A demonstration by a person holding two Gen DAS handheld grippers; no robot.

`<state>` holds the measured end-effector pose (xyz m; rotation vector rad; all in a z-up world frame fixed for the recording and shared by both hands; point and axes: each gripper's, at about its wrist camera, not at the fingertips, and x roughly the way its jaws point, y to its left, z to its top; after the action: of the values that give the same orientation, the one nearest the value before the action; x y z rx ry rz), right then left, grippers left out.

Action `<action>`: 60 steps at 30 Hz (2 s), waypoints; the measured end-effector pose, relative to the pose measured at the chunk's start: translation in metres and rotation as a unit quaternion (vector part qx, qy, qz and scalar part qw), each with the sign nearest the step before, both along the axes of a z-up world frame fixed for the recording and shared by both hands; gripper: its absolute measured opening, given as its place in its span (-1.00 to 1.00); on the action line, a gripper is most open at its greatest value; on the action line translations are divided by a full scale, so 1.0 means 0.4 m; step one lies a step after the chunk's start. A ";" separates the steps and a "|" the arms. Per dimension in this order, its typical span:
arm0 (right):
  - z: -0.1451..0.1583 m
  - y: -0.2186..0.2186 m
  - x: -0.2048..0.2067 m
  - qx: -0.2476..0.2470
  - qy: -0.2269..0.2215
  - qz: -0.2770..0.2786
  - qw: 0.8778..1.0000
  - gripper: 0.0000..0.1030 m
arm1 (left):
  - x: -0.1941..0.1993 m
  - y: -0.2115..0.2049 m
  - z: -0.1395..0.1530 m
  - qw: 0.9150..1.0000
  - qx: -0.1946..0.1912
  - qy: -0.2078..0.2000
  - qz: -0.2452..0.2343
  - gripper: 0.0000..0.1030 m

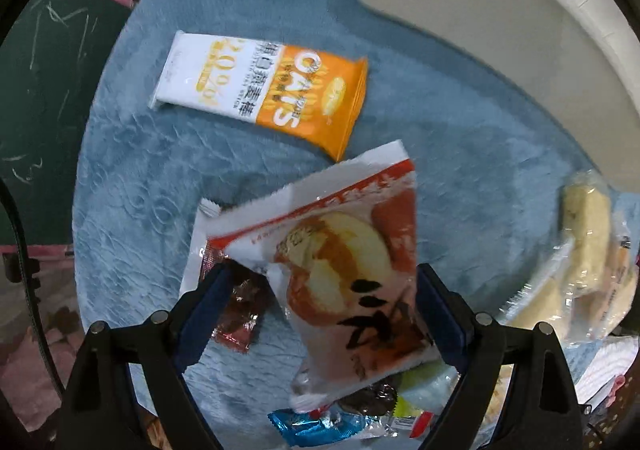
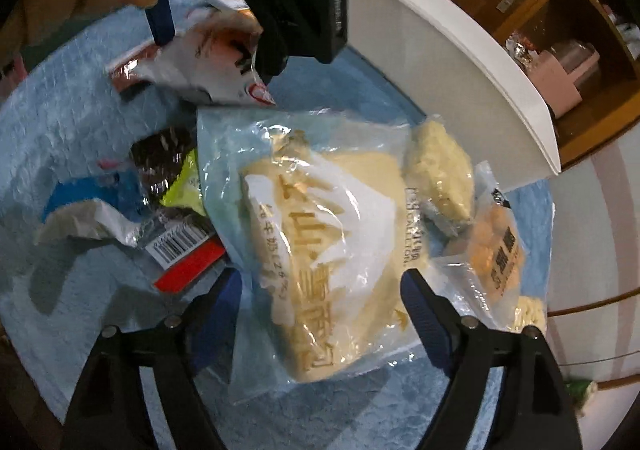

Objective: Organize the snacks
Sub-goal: 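Grasp the apple-print pack with left tool while right tool grasps the cracker bag, then carry both held packs toward the white basket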

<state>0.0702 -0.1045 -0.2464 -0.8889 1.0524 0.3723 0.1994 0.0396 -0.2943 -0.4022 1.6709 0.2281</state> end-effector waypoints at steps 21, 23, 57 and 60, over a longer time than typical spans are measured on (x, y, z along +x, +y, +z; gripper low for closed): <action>0.231 -0.055 0.043 0.162 -0.003 -0.106 0.981 -0.44 | -0.124 -0.034 0.203 0.984 0.023 -0.121 -0.126 -0.14; 0.279 -0.058 0.040 0.188 -0.005 -0.121 0.975 -0.44 | -0.141 -0.018 0.251 0.982 0.018 -0.139 -0.127 -0.14; 0.682 -0.171 0.388 0.407 -0.073 -0.239 0.878 -0.39 | 0.144 -0.050 0.713 0.921 0.067 -0.350 -0.160 -0.14; 0.677 -0.175 0.433 0.416 -0.070 -0.250 0.871 -0.38 | 0.182 -0.061 0.701 0.921 0.062 -0.352 -0.156 -0.14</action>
<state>0.2433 -0.1745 0.0242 0.1403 0.8230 0.2726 0.2724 0.0151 -0.0138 -0.0904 0.9799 -0.0528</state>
